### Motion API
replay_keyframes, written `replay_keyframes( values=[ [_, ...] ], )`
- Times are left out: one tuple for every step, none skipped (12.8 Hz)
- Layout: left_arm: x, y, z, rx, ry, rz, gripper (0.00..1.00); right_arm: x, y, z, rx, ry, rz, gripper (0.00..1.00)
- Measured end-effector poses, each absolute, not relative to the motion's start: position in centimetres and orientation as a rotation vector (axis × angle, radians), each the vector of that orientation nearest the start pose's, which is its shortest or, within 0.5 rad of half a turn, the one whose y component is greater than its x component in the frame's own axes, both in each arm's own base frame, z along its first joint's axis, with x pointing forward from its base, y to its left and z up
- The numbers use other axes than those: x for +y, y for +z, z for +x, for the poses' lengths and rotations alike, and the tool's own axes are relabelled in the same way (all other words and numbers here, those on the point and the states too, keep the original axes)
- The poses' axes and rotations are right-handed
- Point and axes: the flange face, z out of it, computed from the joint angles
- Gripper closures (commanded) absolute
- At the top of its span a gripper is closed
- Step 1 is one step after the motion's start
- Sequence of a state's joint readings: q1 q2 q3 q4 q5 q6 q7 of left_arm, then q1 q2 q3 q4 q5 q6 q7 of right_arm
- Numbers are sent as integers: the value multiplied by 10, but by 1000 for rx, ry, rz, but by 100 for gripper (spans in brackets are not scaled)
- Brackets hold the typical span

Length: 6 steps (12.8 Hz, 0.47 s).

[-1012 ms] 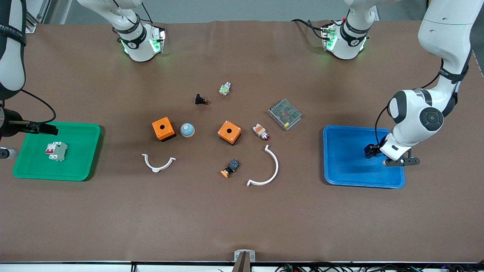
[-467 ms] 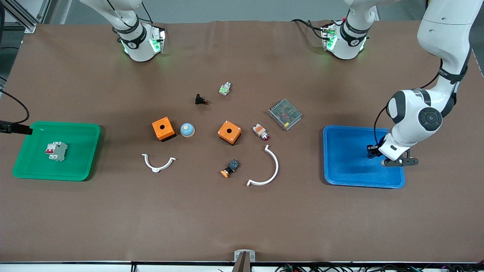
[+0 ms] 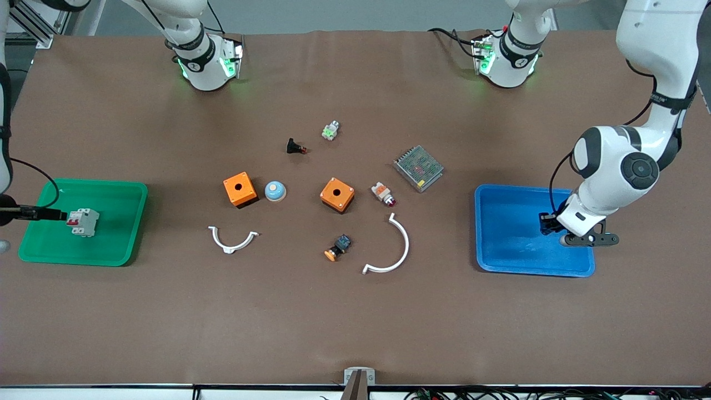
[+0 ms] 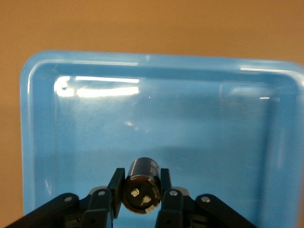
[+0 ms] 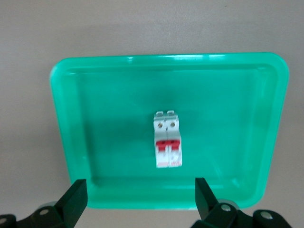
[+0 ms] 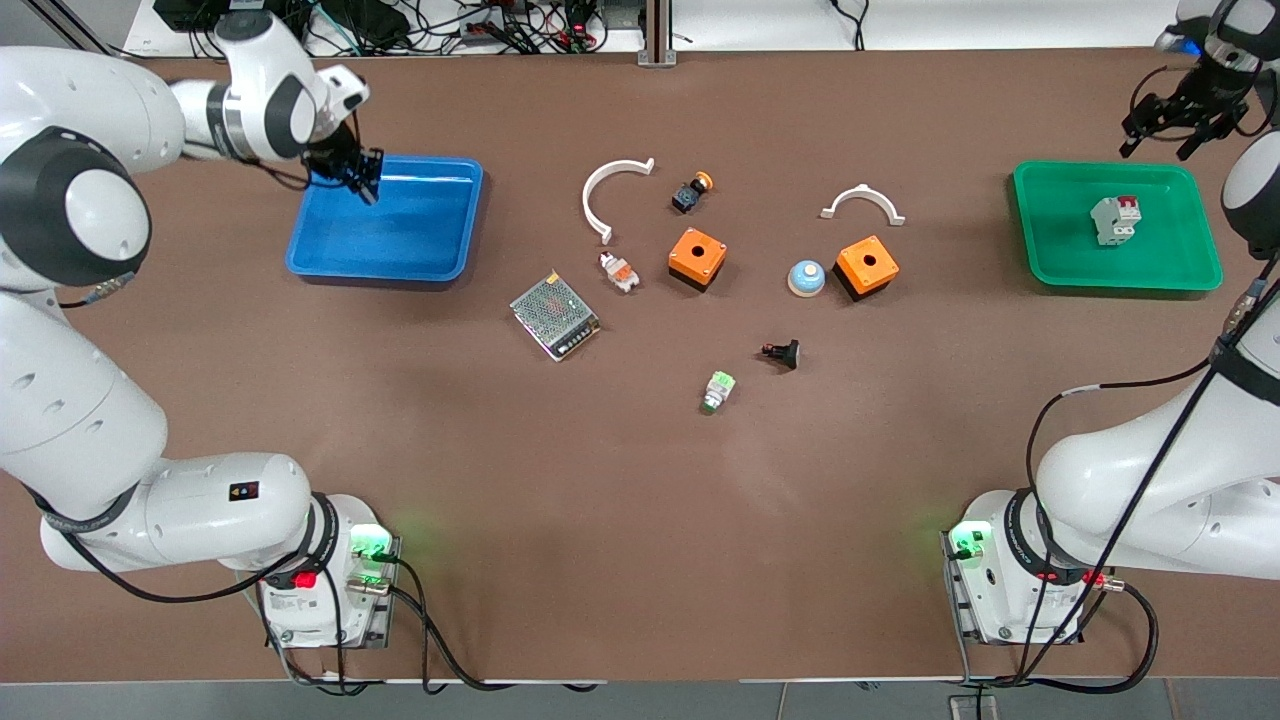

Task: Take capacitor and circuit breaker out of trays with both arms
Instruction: 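Grasp the black capacitor with the left gripper while the right gripper grasps the breaker, then carry the capacitor beside the white arc while the right gripper lifts the breaker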

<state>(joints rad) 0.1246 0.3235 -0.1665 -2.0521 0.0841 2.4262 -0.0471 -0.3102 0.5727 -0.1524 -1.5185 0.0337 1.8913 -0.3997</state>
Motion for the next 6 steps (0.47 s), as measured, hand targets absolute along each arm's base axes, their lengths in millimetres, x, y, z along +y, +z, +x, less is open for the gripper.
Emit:
replay_keyframes(
  values=[
    [-41,311,600,108,-82,-3139,100,-295,301,616,61,297,-3092,0],
    [-59,334,601,132,-62,-3138,100,-301,291,616,46,282,-3094,0],
    [-77,353,601,130,-26,-3138,100,-307,284,614,43,263,-3100,0],
    [-96,369,600,107,18,-3139,100,-311,277,611,48,243,-3107,1],
    [-117,379,598,77,47,-3140,100,-313,269,608,51,226,-3113,3],
    [-138,384,595,52,58,-3143,100,-313,261,604,52,220,-3115,5]
  ],
)
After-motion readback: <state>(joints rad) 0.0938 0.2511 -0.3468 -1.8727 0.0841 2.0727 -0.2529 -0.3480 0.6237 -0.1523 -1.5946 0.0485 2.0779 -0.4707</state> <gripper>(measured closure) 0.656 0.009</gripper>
